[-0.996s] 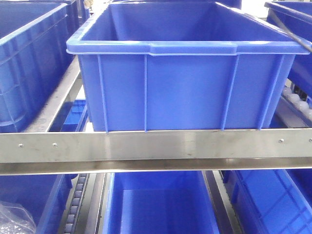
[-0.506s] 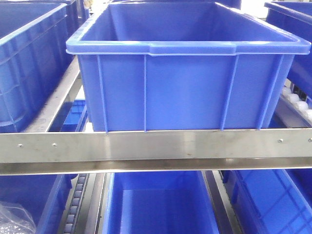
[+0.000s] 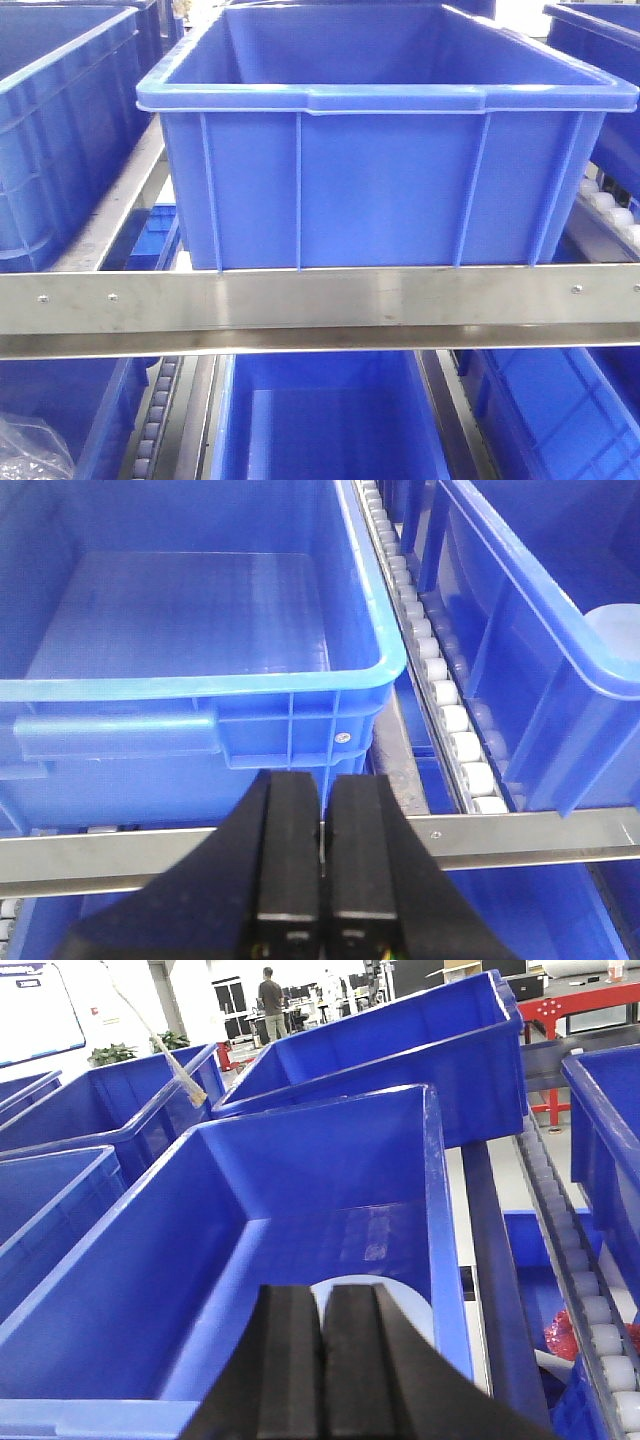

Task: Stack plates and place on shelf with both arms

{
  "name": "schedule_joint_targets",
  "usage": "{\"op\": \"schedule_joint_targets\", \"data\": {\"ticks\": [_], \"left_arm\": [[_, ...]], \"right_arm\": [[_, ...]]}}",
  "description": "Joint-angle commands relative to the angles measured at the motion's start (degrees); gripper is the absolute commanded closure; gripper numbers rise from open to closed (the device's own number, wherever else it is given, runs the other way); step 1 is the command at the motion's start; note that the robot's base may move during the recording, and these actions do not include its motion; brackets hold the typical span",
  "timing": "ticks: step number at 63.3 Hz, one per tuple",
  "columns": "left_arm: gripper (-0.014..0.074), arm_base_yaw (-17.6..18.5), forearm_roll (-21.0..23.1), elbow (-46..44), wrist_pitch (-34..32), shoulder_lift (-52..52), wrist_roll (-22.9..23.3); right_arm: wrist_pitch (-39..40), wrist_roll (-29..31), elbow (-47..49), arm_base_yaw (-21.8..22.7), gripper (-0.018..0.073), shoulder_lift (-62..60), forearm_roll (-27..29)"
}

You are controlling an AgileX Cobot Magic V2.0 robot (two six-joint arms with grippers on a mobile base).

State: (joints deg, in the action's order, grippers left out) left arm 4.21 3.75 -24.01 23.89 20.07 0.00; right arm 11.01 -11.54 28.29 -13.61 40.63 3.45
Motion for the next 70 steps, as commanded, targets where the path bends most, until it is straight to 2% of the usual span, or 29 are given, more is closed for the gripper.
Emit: {"op": "schedule_joint_targets", "data": {"ticks": [1,19,24,34,45,53,62,70], "left_arm": [[0.0498,0.19,0.18,-1.69,-5.05,0.39,0.0],[0.0498,0.19,0.18,-1.69,-5.05,0.39,0.0],[0.0498,0.19,0.18,-1.69,-5.05,0.39,0.0],[0.0498,0.19,0.18,-1.69,-5.05,0.39,0.0],[0.0498,0.19,0.18,-1.69,-5.05,0.39,0.0],[0.0498,0.19,0.18,-1.69,-5.05,0.39,0.0],[0.0498,0.19,0.18,-1.69,-5.05,0.39,0.0],[0.0498,0.19,0.18,-1.69,-5.05,0.39,0.0]], "right_arm": [[5.75,0.28,1.52,0.14,0.0504,-0.35,-0.08],[4.22,0.28,1.09,0.2,0.0504,-1.3,-0.08],[0.58,0.31,-0.43,2.39,0.0504,-4.62,-0.08],[-4.46,0.31,-6.89,9.74,0.0504,-11.08,-0.08],[-4.78,0.31,-16.59,16.32,0.0504,-21.23,-0.13],[-4.78,0.36,-23.3,18.27,0.0504,-30.15,-0.13],[-4.85,0.36,-29.13,18.53,0.0504,-38.09,-0.13],[-10.71,0.36,-28.94,18.53,0.0504,-41.75,-0.13]]}}
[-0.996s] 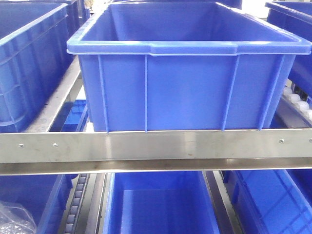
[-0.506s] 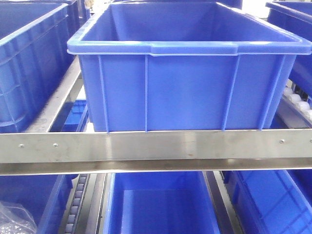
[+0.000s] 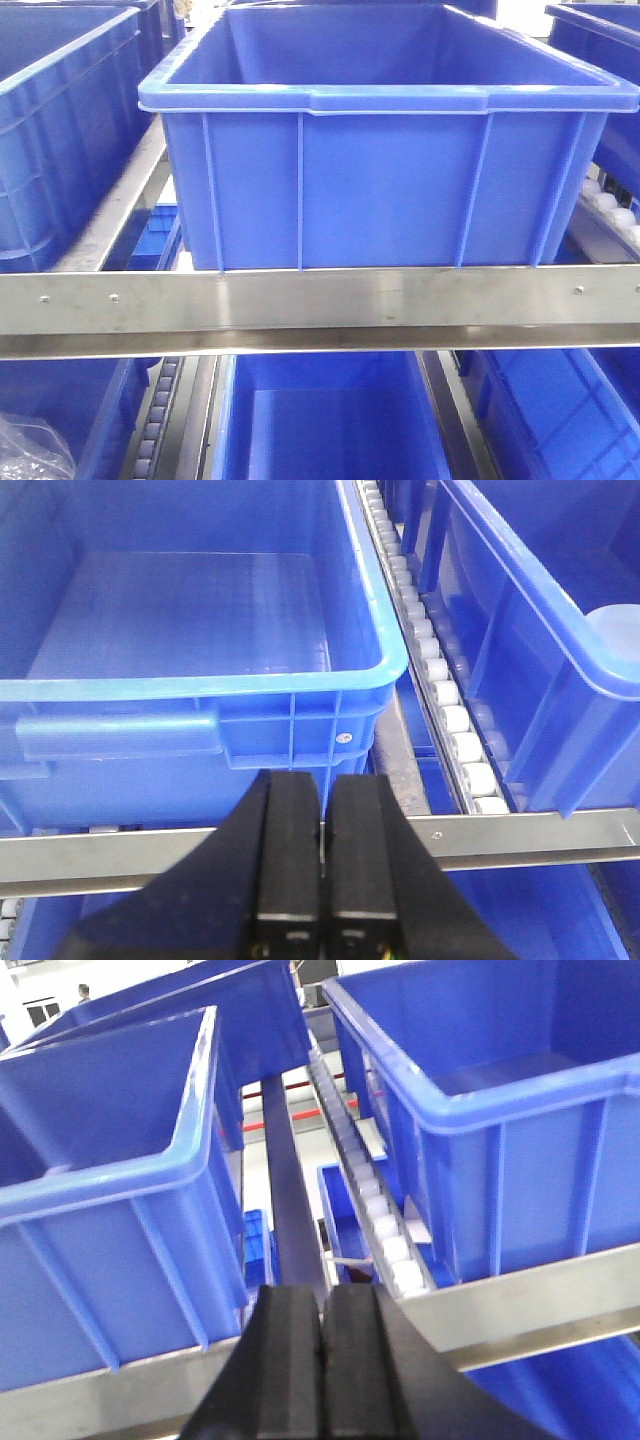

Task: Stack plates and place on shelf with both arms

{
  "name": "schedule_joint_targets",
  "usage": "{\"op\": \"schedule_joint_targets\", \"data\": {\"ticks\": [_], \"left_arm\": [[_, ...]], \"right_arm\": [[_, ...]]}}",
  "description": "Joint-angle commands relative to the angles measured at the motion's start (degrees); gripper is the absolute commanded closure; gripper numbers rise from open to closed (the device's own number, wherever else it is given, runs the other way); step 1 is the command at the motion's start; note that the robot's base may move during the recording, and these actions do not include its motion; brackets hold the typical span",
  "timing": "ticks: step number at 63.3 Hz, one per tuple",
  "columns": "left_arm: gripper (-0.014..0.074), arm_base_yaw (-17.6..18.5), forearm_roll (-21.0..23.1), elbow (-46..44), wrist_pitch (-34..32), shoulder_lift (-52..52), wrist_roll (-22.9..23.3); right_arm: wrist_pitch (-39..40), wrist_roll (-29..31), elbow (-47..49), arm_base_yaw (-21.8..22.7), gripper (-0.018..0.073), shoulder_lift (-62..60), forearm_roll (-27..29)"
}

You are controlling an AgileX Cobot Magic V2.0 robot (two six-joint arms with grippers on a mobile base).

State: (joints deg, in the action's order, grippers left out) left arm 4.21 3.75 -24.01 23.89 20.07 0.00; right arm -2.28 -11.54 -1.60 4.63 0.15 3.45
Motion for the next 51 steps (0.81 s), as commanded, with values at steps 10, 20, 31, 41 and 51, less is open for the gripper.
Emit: {"op": "schedule_joint_targets", "data": {"ticks": [10,20,31,41,51], "left_arm": [[0.0498,0.19,0.18,-1.69,-5.05,0.39,0.0],[0.0498,0.19,0.18,-1.69,-5.05,0.39,0.0],[0.0498,0.19,0.18,-1.69,-5.05,0.39,0.0],[0.0498,0.19,0.18,-1.69,-5.05,0.39,0.0],[0.0498,0.19,0.18,-1.69,-5.05,0.39,0.0]], "right_arm": [[1.79,0.36,0.95,0.28,0.0504,-2.06,-0.13],[1.79,0.36,0.95,0.28,0.0504,-2.06,-0.13],[1.85,0.36,0.95,0.28,0.0504,-2.01,-0.13],[1.85,0.36,0.95,0.28,0.0504,-2.01,-0.13],[1.85,0.36,0.95,0.28,0.0504,-2.01,-0.13]]}}
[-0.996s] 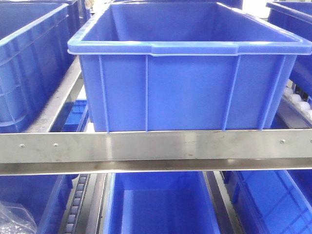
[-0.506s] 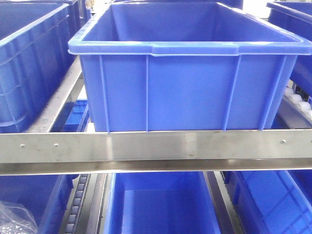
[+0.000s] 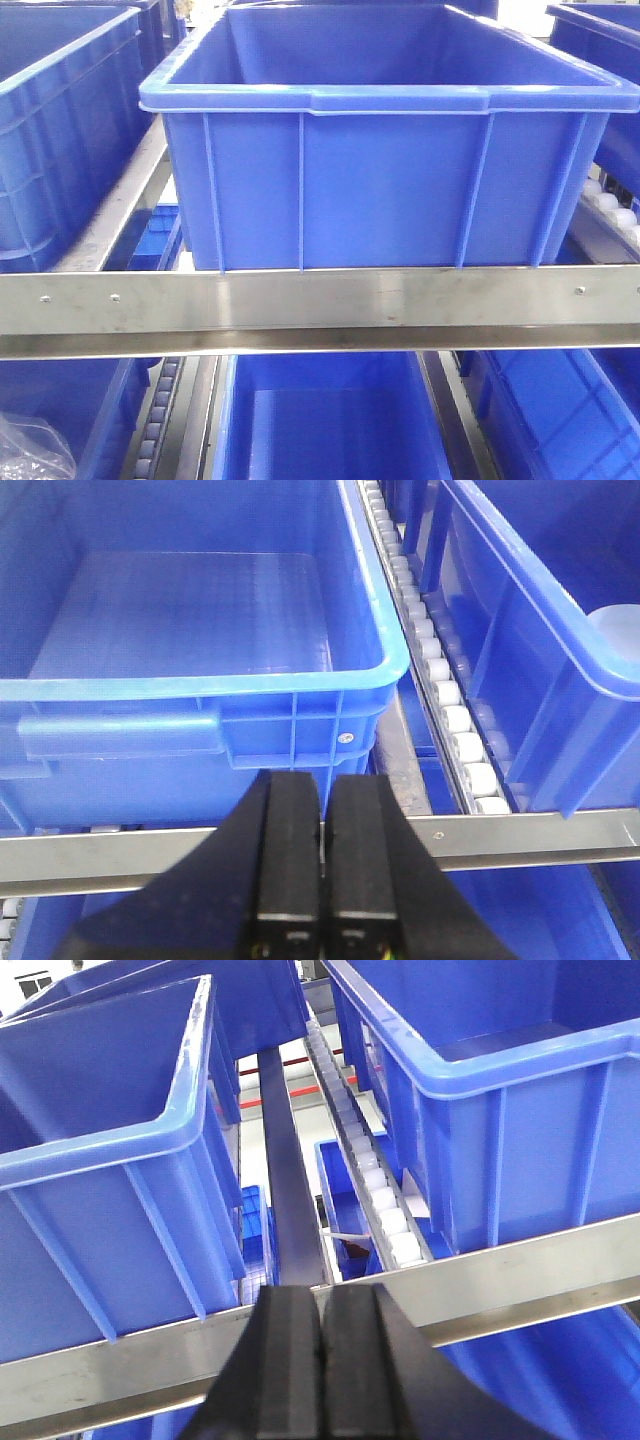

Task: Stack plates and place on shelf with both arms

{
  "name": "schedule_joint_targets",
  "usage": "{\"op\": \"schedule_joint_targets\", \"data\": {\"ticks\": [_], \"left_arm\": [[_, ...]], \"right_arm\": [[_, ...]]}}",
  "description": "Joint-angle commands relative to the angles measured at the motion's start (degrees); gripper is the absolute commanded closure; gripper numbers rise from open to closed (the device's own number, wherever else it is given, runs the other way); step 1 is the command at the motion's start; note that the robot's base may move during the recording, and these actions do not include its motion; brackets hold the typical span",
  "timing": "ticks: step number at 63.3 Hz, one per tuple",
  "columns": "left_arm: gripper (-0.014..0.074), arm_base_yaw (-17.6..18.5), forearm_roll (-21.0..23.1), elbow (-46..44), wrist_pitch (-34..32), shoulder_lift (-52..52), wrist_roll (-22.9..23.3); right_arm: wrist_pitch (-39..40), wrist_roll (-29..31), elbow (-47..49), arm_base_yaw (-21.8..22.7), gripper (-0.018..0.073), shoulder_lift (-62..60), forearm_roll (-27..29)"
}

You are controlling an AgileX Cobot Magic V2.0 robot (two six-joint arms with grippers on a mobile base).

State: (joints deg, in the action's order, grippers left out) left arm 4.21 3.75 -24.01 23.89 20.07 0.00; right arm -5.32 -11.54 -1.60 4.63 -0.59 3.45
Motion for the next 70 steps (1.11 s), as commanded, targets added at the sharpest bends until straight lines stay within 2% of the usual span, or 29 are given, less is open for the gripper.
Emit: {"op": "schedule_joint_targets", "data": {"ticks": [1,41,55,70], "left_arm": [[0.0498,0.19,0.18,-1.69,-5.05,0.39,0.0],[0.0498,0.19,0.18,-1.69,-5.05,0.39,0.0],[0.0498,-1.08,-0.04,2.2,-11.73,-3.79,0.0],[0.0498,-1.64,-0.04,18.86,-23.89,-14.72,0.0]], "right_arm": [[4.89,0.36,0.95,0.28,0.0504,-1.27,-0.13],[4.89,0.36,0.95,0.28,0.0504,-1.27,-0.13],[4.89,0.36,0.95,0.28,0.0504,-1.27,-0.13],[4.84,0.36,0.95,0.28,0.0504,-1.27,-0.13]]}}
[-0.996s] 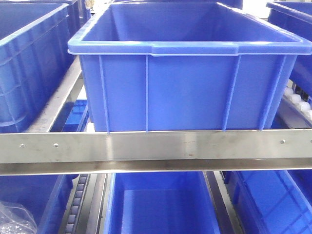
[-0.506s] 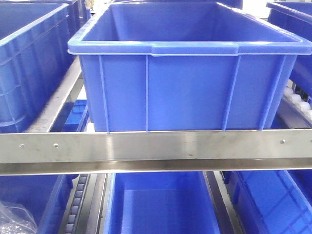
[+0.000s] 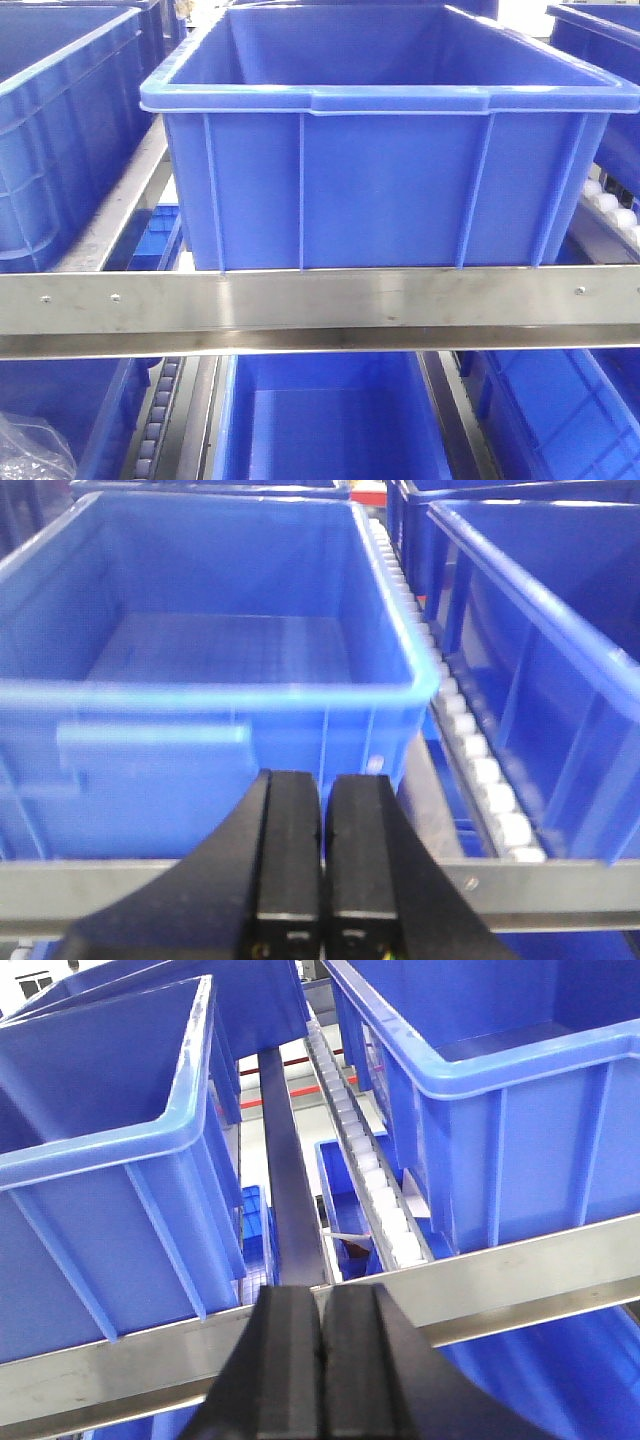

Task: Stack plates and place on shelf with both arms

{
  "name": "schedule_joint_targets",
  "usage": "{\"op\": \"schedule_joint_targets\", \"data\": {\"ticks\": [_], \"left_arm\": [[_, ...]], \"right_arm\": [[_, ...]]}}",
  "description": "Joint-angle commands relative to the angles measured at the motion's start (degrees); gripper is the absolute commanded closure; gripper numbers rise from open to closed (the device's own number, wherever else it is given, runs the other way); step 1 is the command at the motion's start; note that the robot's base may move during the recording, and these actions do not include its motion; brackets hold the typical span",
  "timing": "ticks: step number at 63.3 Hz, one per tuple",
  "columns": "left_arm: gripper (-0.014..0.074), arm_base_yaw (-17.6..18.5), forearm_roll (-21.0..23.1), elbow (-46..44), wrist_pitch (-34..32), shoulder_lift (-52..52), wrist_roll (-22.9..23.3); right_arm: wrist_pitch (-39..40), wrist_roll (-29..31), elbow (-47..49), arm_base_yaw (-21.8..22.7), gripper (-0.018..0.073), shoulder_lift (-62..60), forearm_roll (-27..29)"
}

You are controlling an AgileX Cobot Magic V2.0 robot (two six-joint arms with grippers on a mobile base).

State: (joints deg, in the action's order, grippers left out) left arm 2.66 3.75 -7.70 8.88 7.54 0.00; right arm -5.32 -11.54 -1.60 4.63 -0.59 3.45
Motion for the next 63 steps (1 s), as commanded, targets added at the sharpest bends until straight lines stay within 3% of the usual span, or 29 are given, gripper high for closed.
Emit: {"op": "schedule_joint_targets", "data": {"ticks": [1,10,12,24,63], "left_arm": [[0.0498,-0.09,-0.04,3.7,-9.41,-3.1,0.0],[0.0498,-0.09,0.08,9.69,-11.67,-8.78,0.0],[0.0498,-0.09,0.08,9.44,-8.88,-9.11,0.0],[0.0498,-0.09,-1.59,9.45,-7.56,-8.97,0.0],[0.0498,-0.09,-2.8,9.45,-8.88,-8.85,0.0]], "right_arm": [[4.84,0.36,0.95,0.28,0.0504,-1.27,-0.13],[4.84,0.36,0.95,0.28,0.0504,-1.27,-0.13],[4.84,0.36,0.95,0.28,0.0504,-1.27,-0.13],[4.79,0.36,0.95,0.28,0.0504,-1.27,-0.13],[4.79,0.36,0.95,0.28,0.0504,-1.27,-0.13]]}}
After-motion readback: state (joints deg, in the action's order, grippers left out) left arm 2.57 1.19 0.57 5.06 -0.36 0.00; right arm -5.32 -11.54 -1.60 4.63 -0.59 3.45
